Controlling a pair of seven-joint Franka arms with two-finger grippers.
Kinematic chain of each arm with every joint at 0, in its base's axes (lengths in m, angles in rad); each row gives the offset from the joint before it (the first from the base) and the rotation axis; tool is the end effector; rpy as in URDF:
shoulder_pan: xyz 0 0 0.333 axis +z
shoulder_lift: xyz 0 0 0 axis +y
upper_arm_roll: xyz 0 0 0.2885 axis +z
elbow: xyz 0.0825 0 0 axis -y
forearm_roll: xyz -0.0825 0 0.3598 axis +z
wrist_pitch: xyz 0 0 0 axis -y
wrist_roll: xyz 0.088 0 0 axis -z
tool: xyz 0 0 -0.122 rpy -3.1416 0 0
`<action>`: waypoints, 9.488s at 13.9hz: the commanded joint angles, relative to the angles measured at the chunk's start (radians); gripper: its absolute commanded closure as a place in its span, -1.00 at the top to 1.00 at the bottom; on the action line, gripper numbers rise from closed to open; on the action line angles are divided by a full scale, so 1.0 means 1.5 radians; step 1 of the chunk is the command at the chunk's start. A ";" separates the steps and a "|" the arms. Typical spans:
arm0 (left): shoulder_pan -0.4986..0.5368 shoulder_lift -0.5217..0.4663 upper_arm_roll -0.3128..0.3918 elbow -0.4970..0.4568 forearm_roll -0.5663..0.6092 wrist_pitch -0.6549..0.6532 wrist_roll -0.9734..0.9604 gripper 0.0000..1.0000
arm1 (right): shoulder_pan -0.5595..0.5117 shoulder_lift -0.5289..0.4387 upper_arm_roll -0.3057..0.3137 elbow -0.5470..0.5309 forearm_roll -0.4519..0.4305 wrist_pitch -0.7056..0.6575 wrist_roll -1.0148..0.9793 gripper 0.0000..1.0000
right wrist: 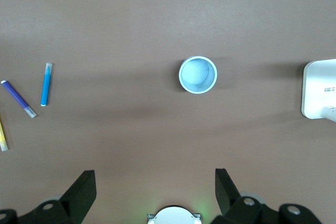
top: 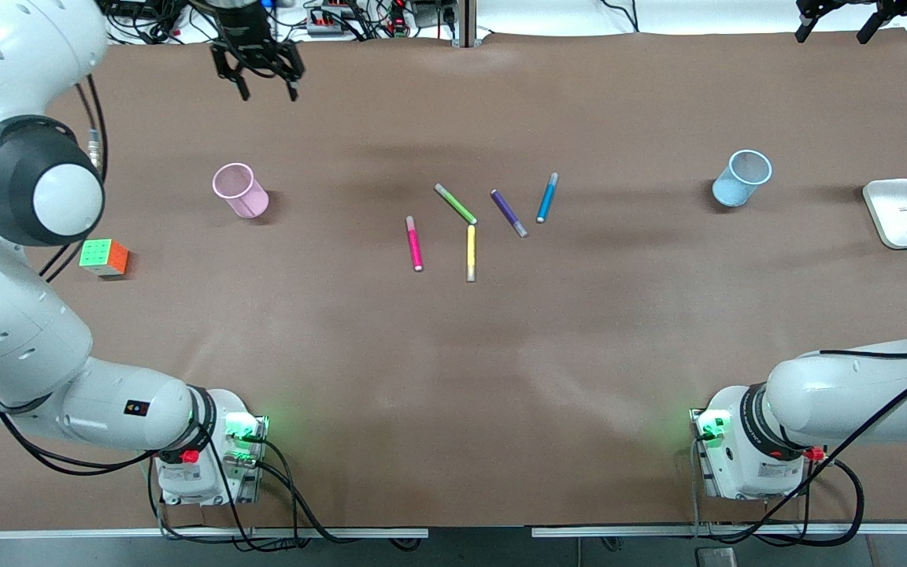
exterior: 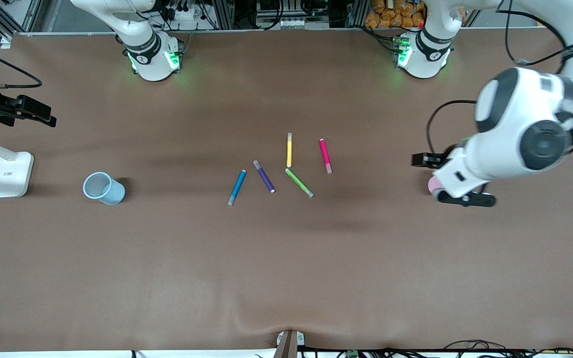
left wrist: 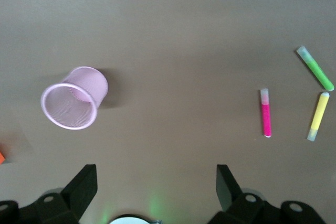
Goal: Place pink and blue markers in matching cups
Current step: 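Reach the left gripper to the pink marker and grasp it, then carry the pink marker over the pink cup while the right gripper reaches out, then drop the pink marker into the pink cup while the right gripper nears the blue marker, then grasp the blue marker with the right gripper while the left gripper withdraws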
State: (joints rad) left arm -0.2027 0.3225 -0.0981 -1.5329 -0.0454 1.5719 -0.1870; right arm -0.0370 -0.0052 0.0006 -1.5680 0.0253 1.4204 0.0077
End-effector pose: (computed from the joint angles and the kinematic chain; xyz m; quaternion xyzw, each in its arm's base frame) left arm 0.5621 -0.1743 0.4180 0.9879 -0.0527 -0.1455 0.0031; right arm 0.5097 -0.0152 0.5741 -0.9972 0.0210 0.0709 0.0136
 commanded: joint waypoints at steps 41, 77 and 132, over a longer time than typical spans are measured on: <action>-0.239 0.160 -0.002 -0.273 -0.064 0.544 -0.366 -1.00 | 0.048 0.002 0.002 0.016 0.015 0.032 0.012 1.00; 0.164 -0.189 -0.001 -0.600 0.237 0.877 0.110 -1.00 | 0.259 0.157 0.005 0.002 0.016 0.174 0.010 1.00; 0.106 -0.231 0.086 -0.032 0.020 -0.033 0.165 1.00 | 0.360 0.365 0.004 -0.033 0.013 0.427 0.283 1.00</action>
State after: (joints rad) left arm -0.0396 -0.0187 0.0056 -1.5953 -0.0085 1.5431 0.0231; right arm 0.4739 0.5205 0.0088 -1.6207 0.0565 2.0457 0.3501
